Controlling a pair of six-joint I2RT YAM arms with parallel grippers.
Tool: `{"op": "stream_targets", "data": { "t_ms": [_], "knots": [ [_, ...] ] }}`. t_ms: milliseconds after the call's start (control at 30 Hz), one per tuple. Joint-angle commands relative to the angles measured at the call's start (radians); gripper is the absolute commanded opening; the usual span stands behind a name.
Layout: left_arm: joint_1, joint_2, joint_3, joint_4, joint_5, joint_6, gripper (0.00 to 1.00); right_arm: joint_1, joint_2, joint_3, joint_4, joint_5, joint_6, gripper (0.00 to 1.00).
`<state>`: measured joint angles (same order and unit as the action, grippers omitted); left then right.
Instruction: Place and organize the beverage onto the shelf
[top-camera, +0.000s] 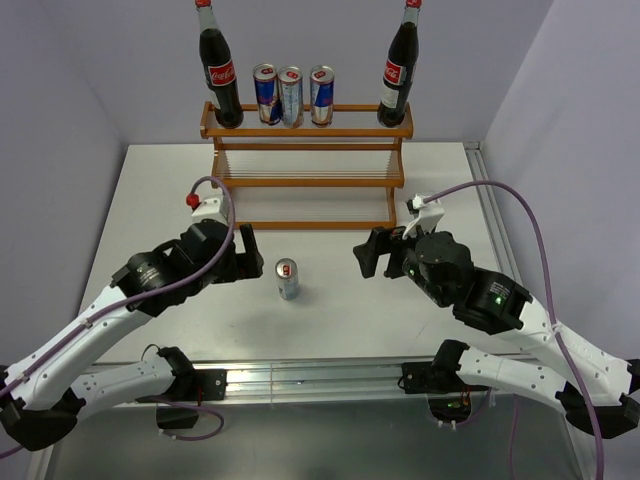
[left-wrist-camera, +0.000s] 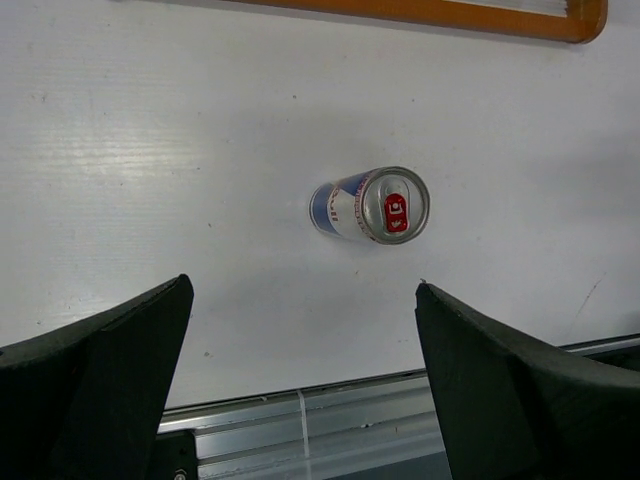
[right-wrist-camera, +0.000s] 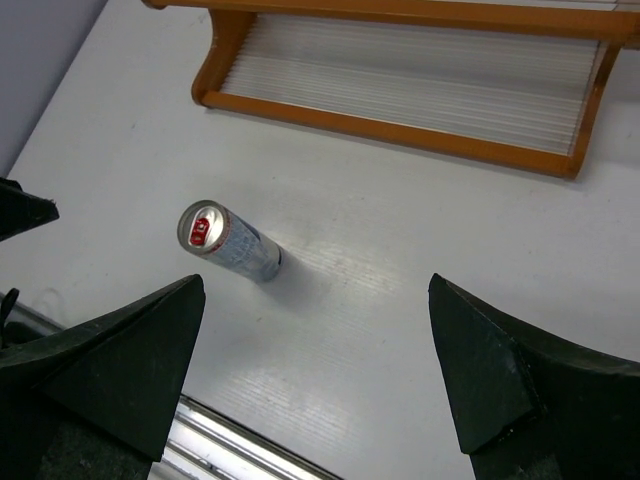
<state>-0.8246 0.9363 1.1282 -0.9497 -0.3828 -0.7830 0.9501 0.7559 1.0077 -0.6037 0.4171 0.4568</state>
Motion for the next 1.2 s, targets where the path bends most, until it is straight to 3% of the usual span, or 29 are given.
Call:
{"op": "stream_targets", "data": {
  "t_ms": [0,333,533,833,1067,1167],
  "knots": [
    [-0.03,0.032,0.028,-0.014,-0.031,-0.01,0.99,-0.005,0.009,0.019,-0.008,0.06,0.008,1.0],
    [-0.074,0.11,-0.013,0.127,0.031,0.039,0.99,-0.007,0.01,-0.003,-0.013,0.017,-0.043,1.0],
    [-0.077,0.251,0.001,0.242,0.067,0.068,1.0,-0.005,-0.012,-0.017,-0.024,0.051,-0.035,1.0],
    [-0.091,0.409,-0.01,0.285,0.035,0.073,0.99,-0.005,-0.047,-0.027,-0.042,0.052,-0.035,1.0],
    [-0.091,0.452,-0.034,0.321,0.032,0.077,0.84,-0.005,-0.02,-0.024,-0.036,0.037,-0.037,1.0],
    [-0.091,0.473,-0.038,0.318,0.028,0.079,0.83,-0.005,-0.021,-0.023,-0.036,0.032,-0.037,1.0]
  ]
}}
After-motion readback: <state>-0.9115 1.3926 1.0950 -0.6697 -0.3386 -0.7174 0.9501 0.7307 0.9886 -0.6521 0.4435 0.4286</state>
